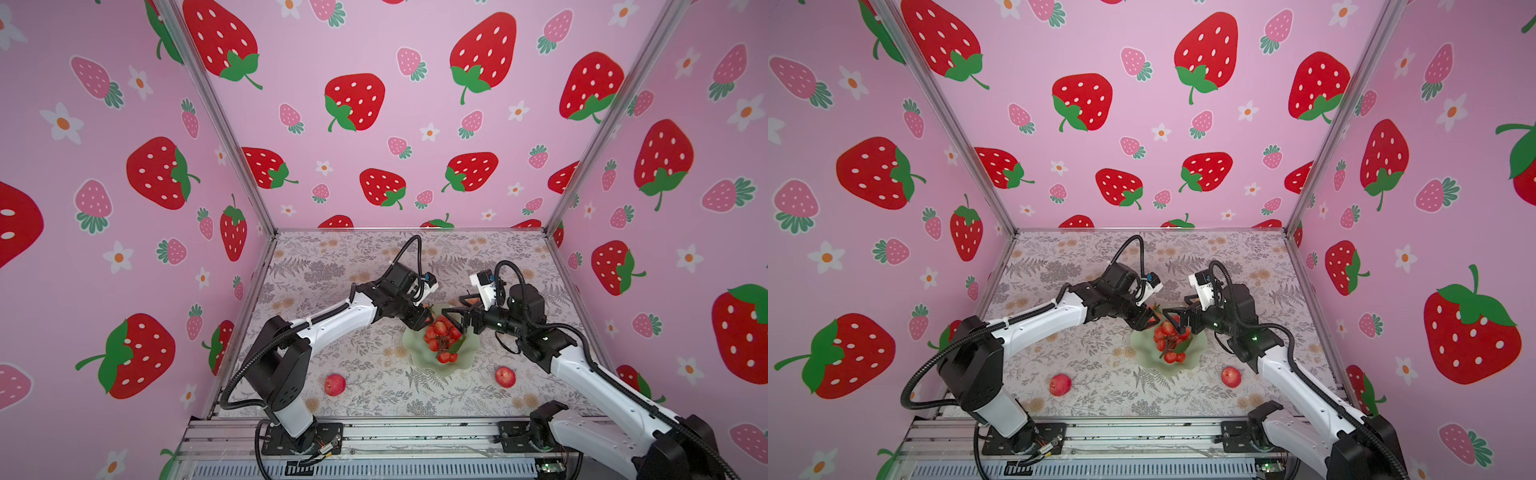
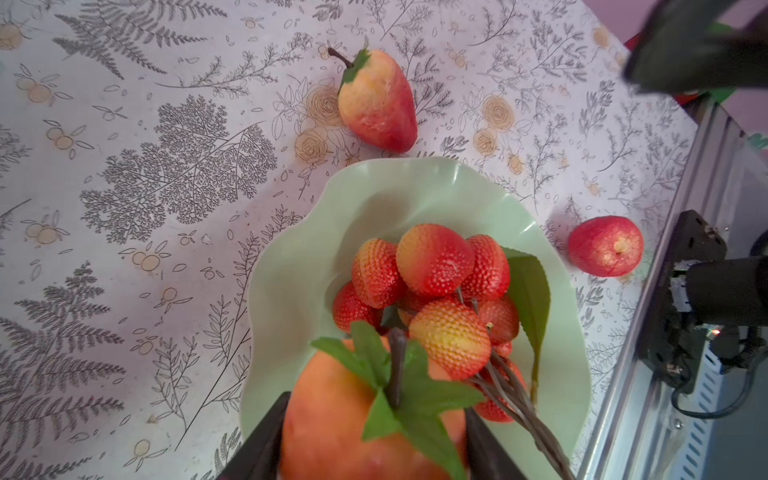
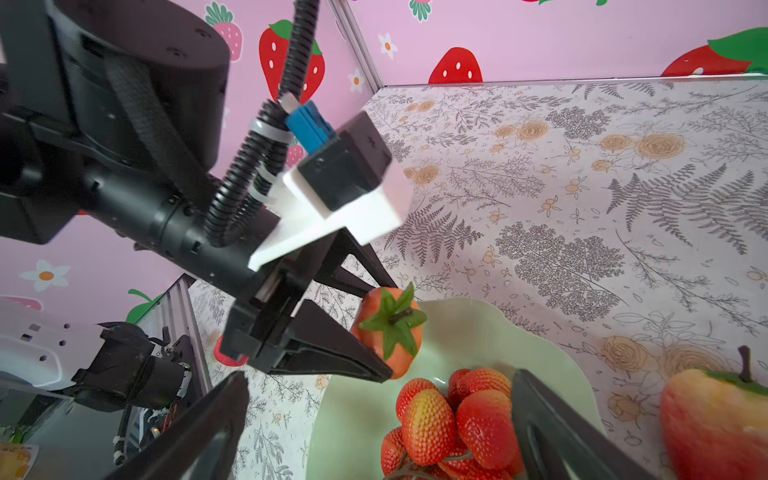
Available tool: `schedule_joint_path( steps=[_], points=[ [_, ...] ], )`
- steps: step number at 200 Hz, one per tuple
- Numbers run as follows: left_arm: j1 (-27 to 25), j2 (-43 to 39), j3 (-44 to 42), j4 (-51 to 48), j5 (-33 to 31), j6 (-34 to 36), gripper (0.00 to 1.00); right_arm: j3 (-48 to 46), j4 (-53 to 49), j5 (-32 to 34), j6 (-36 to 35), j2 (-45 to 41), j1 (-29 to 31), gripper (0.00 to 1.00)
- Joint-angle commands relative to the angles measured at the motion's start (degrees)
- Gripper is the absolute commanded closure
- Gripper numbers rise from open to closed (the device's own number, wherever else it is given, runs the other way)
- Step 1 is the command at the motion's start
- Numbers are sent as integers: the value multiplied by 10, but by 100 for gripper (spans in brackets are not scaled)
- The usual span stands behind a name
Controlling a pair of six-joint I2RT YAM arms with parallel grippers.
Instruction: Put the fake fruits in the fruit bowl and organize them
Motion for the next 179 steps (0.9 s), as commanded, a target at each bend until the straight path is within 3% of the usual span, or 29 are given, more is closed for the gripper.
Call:
schedule_joint_path(
  steps=[1,124,131,136,146,179],
  points=[
    [-5,18,12,22,-2,25,48,-2,0,-8,3,-19,-2,1],
    [-5,61,25,12,-11,28,35,-17,4,-2,9,-28,-2,1],
    [-6,61,23,13,-9,28,33,-18,6,-2,9,-28,-2,1],
    [-5,58,23,14,-8,29,22,-18,6,-3,9,-27,-2,1],
    [-6,54,20,17,-8,27,12,-18,7,-3,9,-26,-2,1],
    [-5,35,17,25,-9,25,10,-16,7,11,15,-23,-2,1]
  ],
)
